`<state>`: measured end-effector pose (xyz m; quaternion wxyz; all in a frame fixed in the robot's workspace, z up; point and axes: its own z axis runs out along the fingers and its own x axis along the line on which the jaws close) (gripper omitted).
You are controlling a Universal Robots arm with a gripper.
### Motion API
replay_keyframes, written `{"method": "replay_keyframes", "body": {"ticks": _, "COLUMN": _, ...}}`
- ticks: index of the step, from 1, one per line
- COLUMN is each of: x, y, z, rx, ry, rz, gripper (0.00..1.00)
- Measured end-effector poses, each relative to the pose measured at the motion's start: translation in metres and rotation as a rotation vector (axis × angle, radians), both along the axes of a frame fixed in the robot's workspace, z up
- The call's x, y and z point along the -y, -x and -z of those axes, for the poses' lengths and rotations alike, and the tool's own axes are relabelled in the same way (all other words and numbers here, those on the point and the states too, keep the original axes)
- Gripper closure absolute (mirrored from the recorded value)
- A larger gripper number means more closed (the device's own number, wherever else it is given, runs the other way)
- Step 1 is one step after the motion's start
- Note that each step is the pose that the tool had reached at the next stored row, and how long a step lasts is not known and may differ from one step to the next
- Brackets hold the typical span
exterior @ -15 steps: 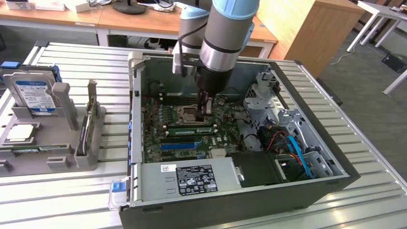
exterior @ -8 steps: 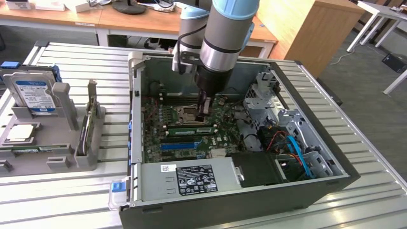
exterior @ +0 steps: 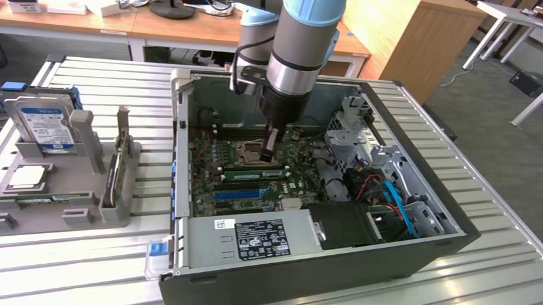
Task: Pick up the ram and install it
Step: 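Press down the ram until it locks into place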
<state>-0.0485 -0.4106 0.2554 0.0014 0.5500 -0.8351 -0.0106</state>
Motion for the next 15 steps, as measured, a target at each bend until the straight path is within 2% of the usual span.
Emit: {"method": "replay_keyframes", "body": {"ticks": 15, "x": 0.0000, "y": 0.0000, "z": 0.0000, "rx": 0.0000, "ry": 0.0000, "rz": 0.261, "gripper": 0.89}}
